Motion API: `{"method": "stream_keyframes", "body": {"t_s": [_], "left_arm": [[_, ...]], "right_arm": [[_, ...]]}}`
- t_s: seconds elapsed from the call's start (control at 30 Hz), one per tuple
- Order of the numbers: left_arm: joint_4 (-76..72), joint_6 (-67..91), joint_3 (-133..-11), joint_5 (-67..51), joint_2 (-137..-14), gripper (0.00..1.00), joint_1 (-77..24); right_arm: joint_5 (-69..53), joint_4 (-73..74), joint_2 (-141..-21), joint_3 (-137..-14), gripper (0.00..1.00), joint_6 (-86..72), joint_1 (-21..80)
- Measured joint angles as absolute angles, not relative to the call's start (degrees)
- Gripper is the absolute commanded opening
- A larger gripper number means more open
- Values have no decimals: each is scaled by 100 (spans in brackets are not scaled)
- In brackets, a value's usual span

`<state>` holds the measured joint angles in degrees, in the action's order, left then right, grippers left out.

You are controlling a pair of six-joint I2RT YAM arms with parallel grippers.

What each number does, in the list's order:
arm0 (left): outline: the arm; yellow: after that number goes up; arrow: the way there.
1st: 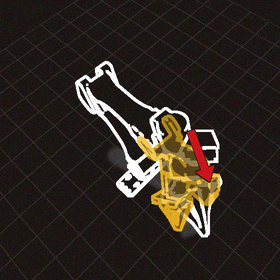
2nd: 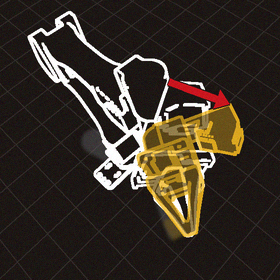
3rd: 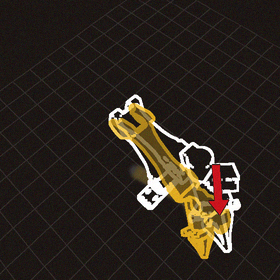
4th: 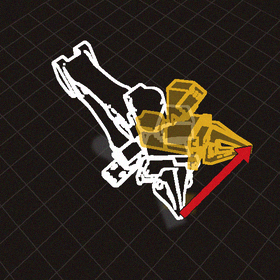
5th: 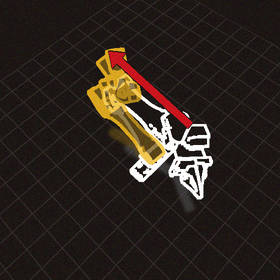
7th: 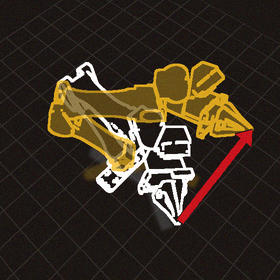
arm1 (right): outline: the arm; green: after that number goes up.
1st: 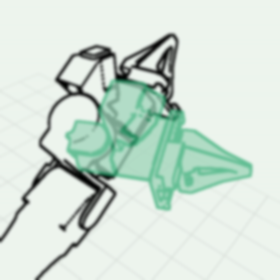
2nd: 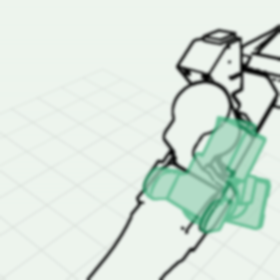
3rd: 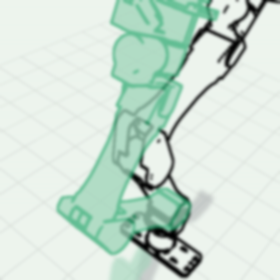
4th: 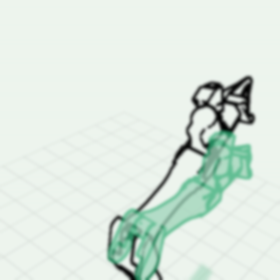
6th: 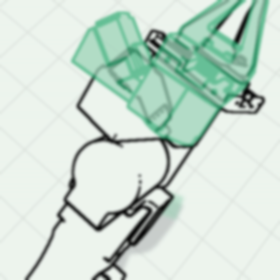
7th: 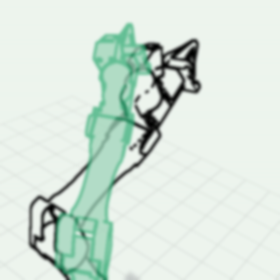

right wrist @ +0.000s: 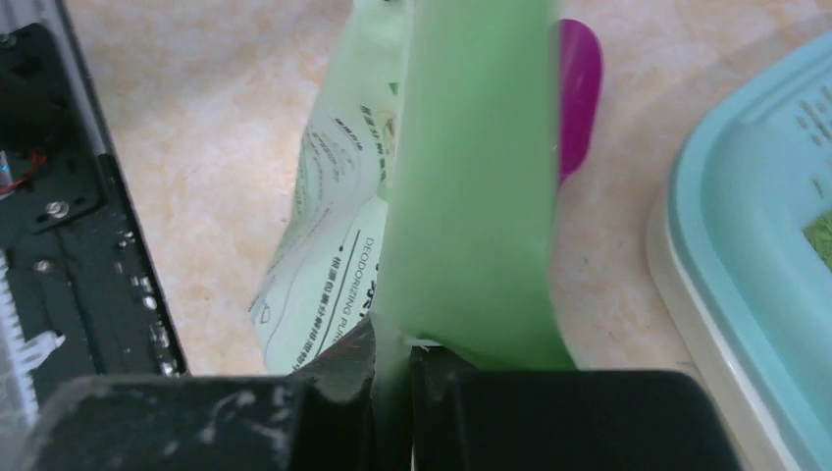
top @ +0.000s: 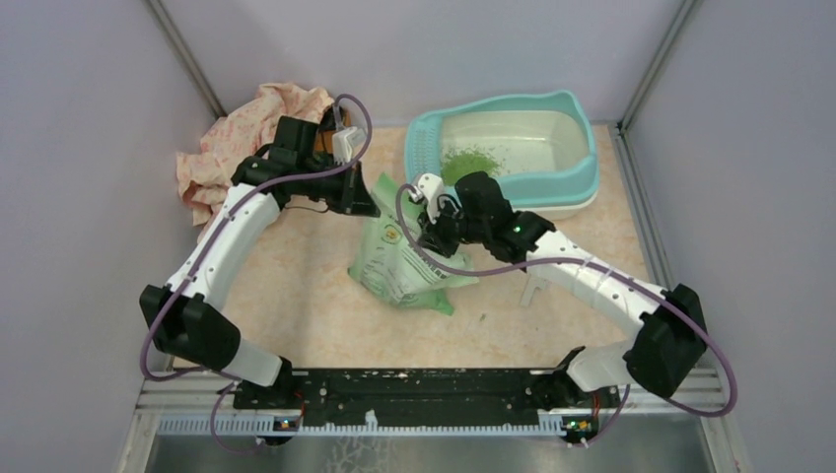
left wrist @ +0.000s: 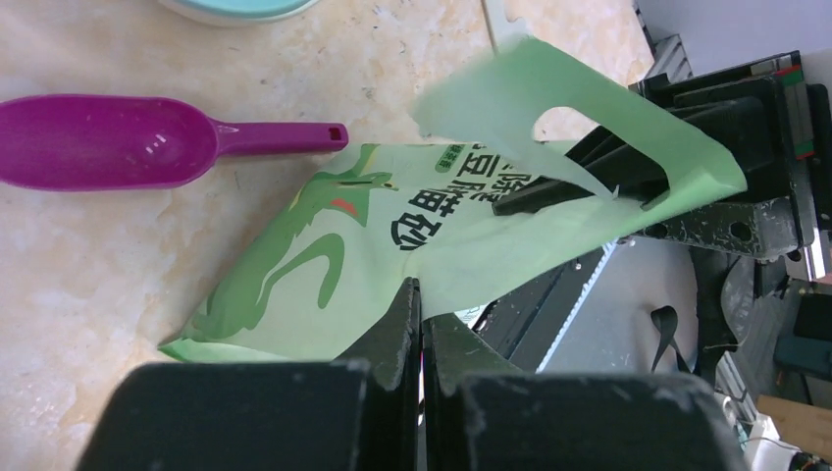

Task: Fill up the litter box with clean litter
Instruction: Close the cat litter bag at the center of the board.

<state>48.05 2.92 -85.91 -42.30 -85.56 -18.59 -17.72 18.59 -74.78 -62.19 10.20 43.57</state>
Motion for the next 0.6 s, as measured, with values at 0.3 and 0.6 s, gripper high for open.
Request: {"method": "stream_keyframes", "body": {"t_s": [0.3, 0.6], "left_arm": [[4644, 582, -8589, -3732, -8009, 49, -1662], [4322, 1127, -8615, -3273, -7216, 99, -1603]], "right_arm": [[-3913, 1841, -8077, -6512, 0, 266, 3616], [-5992, -1944, -8643, -4982, 0, -3793, 2792]]}}
